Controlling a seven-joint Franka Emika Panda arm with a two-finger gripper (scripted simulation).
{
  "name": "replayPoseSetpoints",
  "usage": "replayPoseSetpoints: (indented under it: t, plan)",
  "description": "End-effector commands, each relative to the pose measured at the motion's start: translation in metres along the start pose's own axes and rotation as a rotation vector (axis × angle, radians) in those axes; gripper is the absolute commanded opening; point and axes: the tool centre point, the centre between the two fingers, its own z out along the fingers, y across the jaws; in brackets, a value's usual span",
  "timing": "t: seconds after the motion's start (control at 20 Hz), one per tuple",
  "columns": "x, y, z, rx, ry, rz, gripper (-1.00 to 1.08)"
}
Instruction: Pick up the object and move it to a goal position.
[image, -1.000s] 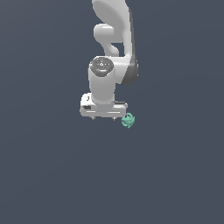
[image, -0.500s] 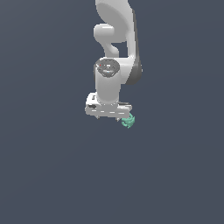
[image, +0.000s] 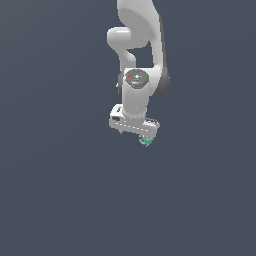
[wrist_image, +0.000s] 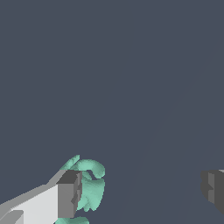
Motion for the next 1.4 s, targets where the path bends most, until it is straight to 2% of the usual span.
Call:
replayPoseSetpoints:
  t: [0.0, 0.75, 1.35]
  plan:
    - [-0.008, -0.009, 0.004, 0.005, 0.003, 0.052, 1.0]
    - [-0.051, -0.053, 0.025, 0.029, 0.017, 0.331, 1.0]
    - [-0.064, -0.063, 0.031, 0.036, 0.019, 0.407, 1.0]
